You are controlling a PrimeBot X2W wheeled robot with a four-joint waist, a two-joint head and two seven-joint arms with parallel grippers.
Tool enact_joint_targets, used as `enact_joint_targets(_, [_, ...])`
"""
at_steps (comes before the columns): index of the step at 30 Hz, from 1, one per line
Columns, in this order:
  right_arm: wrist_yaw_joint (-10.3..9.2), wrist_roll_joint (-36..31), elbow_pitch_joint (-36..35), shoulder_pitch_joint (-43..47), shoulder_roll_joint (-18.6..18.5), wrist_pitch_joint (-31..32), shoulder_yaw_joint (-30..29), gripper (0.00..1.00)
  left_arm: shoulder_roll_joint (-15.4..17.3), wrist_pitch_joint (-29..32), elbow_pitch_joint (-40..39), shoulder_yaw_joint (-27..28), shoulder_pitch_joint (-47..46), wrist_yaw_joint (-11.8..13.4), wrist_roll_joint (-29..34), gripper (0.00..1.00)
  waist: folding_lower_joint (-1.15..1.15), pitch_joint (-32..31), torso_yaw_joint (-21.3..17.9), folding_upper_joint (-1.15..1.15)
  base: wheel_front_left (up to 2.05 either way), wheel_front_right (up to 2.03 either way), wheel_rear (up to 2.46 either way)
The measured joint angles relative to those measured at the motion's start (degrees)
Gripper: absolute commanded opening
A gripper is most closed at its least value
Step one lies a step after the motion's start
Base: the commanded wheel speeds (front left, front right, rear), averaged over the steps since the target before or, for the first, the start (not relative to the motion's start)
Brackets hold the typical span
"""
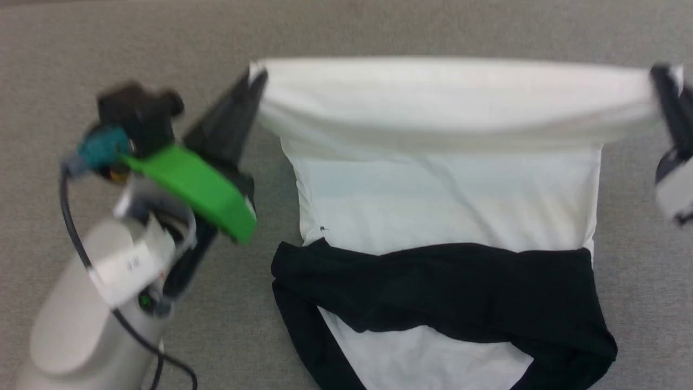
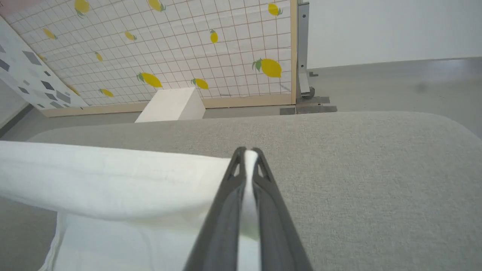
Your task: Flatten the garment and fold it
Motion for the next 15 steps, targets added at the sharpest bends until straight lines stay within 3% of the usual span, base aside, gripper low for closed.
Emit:
enact_joint_targets(8, [0.01,1.1,-8.9,16.8,5.3,0.5,-0.8,0.0,2.7,-3.6,-7.6,-1.1,18.3,4.8,1.5,0.0,0.0,-7.2,0.6,0.0,0.0,0.0,0.0])
enact_joint_targets(15, [0.01,2.1,-12.7,29.2,8.2,0.4,-2.2,0.0,2.3,-6.5,-9.3,-4.0,30.8,6.3,1.0,0.0,0.0,-11.2,1.2,0.0,0.0,0.0,0.0])
